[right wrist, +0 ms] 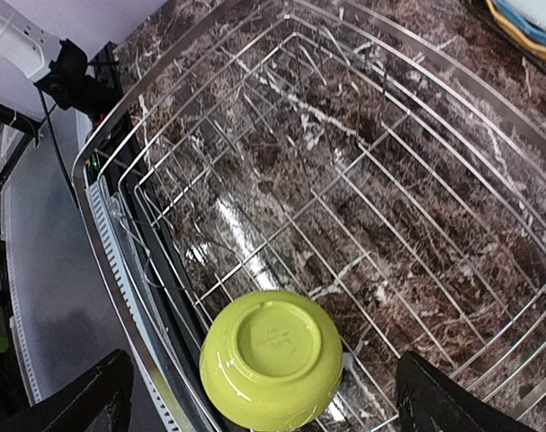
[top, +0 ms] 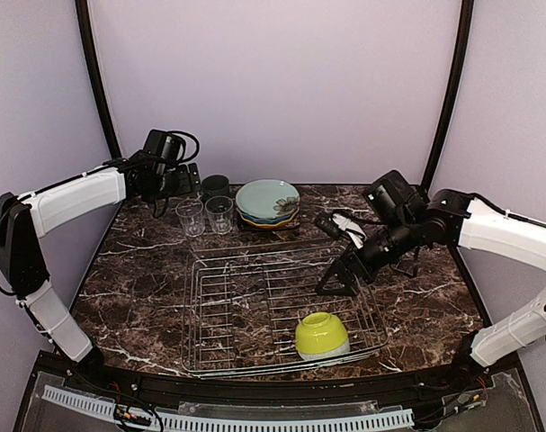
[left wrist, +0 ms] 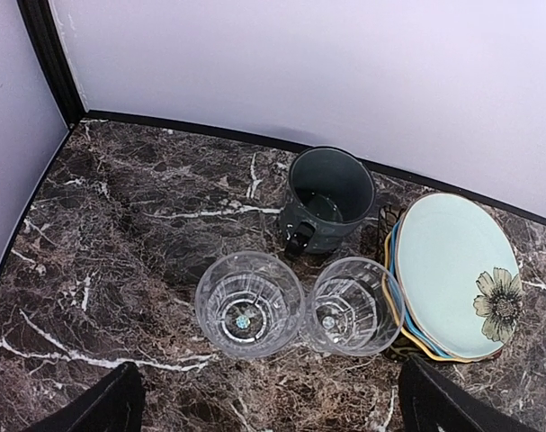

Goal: Unload the mixed dishes from the dish rack
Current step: Grab the bowl from the dish rack.

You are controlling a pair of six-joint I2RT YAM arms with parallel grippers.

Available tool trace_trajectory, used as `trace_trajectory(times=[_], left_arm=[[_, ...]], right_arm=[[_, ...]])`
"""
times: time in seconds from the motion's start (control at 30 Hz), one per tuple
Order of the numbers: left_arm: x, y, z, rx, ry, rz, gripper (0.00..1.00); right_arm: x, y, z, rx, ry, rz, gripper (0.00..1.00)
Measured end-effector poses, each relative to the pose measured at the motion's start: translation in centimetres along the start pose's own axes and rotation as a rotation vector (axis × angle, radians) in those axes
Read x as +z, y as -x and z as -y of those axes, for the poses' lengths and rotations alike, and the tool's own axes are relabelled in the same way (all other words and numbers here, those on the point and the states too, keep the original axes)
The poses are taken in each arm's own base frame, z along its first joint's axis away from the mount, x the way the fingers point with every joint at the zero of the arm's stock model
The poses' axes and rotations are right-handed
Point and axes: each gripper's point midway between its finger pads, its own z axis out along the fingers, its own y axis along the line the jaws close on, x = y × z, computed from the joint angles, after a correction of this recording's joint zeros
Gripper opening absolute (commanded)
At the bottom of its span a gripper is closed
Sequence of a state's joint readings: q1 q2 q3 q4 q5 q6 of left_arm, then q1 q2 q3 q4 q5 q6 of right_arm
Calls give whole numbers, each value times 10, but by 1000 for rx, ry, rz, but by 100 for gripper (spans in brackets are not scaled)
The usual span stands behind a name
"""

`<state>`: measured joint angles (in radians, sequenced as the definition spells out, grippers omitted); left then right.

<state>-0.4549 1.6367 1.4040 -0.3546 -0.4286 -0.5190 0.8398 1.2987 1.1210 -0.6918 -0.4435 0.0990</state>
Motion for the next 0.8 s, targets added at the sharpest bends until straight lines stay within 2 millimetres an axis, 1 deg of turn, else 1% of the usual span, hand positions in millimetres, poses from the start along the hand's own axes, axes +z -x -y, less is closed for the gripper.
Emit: trace_trajectory(times=[0.1, 0.23, 0.4, 0.47, 0.63, 0.8], left_arm=[[0, -2, 3, 12, -6, 0, 99], [-1, 0, 6, 13, -17, 13, 99], [-1, 1, 7, 14, -21, 18, 99], [-1, 1, 7, 12, -24, 21, 99], [0, 1, 8, 11, -27, 25, 99], [2, -1, 8, 14, -32, 27, 99]], right_arm=[[4, -16, -2, 8, -1, -66, 99], [8, -34, -5, 17, 3, -131, 99], [21, -62, -11, -10, -4, -245, 99], [26, -69, -12, -25, -15, -280, 99], [34, -83, -15, -120, -71, -337, 99], [39, -86, -15, -262, -146, -352, 99]])
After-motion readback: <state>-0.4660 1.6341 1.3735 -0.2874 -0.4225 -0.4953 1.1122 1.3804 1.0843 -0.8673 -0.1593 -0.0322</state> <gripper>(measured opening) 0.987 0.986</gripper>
